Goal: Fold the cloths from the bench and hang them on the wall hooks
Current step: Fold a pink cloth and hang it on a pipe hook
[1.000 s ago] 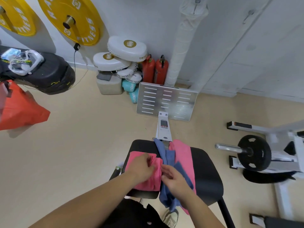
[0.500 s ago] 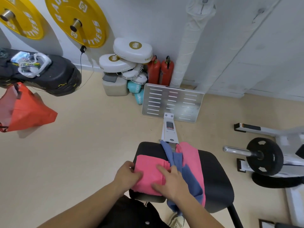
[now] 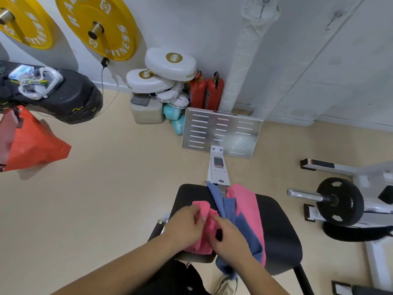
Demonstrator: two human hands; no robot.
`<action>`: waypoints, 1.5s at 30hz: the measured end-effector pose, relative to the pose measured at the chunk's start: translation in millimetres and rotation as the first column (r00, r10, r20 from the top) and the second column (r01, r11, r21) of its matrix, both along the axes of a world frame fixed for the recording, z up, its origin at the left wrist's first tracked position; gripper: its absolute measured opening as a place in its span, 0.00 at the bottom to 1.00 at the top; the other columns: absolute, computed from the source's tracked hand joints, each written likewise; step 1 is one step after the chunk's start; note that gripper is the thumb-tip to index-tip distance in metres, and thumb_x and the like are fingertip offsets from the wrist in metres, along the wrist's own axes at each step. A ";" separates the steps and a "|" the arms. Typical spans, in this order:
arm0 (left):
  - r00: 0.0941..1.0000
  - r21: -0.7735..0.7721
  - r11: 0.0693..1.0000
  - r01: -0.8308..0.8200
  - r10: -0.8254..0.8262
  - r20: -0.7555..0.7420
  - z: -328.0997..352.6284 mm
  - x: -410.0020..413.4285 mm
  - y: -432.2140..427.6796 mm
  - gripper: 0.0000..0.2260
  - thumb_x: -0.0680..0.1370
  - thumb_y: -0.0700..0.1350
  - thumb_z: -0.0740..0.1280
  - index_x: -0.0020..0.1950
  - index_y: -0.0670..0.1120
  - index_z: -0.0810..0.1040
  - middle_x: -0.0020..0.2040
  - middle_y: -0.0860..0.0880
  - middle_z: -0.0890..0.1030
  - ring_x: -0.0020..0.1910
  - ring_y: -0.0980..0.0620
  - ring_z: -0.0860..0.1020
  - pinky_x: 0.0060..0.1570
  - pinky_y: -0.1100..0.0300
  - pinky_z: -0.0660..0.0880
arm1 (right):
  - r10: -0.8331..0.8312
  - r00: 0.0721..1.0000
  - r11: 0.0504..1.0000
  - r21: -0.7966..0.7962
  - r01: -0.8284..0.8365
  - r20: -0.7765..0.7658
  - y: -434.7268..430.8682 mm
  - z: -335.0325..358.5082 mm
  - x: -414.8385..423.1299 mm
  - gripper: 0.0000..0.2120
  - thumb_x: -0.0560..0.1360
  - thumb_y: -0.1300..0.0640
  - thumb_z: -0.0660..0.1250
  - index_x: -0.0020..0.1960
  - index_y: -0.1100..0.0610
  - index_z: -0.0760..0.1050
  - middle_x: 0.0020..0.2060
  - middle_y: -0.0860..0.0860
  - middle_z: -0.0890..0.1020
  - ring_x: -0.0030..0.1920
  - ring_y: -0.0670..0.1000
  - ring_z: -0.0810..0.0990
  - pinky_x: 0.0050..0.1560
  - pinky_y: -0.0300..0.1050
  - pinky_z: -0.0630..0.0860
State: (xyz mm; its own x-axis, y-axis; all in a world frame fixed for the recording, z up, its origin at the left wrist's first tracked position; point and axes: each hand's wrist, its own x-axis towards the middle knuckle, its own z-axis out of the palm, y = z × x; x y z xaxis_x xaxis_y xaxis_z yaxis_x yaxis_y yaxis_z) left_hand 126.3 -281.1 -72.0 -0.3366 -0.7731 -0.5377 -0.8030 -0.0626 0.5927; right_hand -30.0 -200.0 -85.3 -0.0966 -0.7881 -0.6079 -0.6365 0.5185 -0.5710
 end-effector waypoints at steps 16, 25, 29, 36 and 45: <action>0.984 0.173 0.985 0.000 -0.031 0.174 -35.3 -27.0 1.6 0.22 0.65 0.59 0.70 0.53 0.52 0.68 0.50 0.50 0.79 0.48 0.47 0.80 0.47 0.51 0.79 | -0.063 0.969 0.969 0.246 0.003 0.238 21.4 20.4 -19.3 0.38 0.81 0.65 0.58 0.81 0.40 0.43 0.73 0.35 0.68 0.70 0.44 0.71 0.59 0.25 0.67; 0.955 -0.097 0.951 0.292 -0.296 -0.029 33.1 -7.8 24.7 0.15 0.70 0.52 0.72 0.55 0.56 0.73 0.48 0.55 0.73 0.46 0.53 0.77 0.46 0.57 0.75 | -0.117 0.986 0.990 -0.061 0.125 0.117 32.8 74.5 -20.3 0.38 0.78 0.52 0.68 0.82 0.46 0.53 0.72 0.42 0.70 0.71 0.44 0.70 0.75 0.46 0.67; 0.919 -0.280 0.884 0.374 -0.394 -0.017 88.5 5.2 55.2 0.18 0.72 0.53 0.69 0.61 0.57 0.75 0.52 0.56 0.74 0.51 0.56 0.76 0.50 0.60 0.73 | 0.157 0.987 0.971 -0.180 -0.159 -0.023 46.9 121.7 -26.4 0.32 0.74 0.50 0.70 0.76 0.44 0.65 0.78 0.43 0.62 0.78 0.46 0.61 0.74 0.40 0.61; 0.927 -0.405 0.876 0.261 -0.345 -0.148 163.3 36.3 101.7 0.20 0.69 0.57 0.74 0.59 0.57 0.75 0.51 0.61 0.77 0.48 0.62 0.75 0.46 0.71 0.70 | 0.148 0.989 0.914 -0.381 -0.140 -0.010 93.5 188.6 -25.3 0.13 0.68 0.45 0.71 0.51 0.43 0.74 0.46 0.41 0.79 0.47 0.43 0.79 0.49 0.46 0.79; 0.754 0.158 0.973 -0.166 0.229 -0.615 222.9 109.5 105.9 0.17 0.70 0.43 0.76 0.57 0.47 0.81 0.53 0.45 0.85 0.51 0.49 0.83 0.48 0.58 0.79 | -0.101 0.899 0.894 -0.358 0.270 0.426 87.4 253.4 3.6 0.12 0.75 0.59 0.75 0.56 0.51 0.79 0.50 0.49 0.87 0.52 0.49 0.86 0.58 0.51 0.83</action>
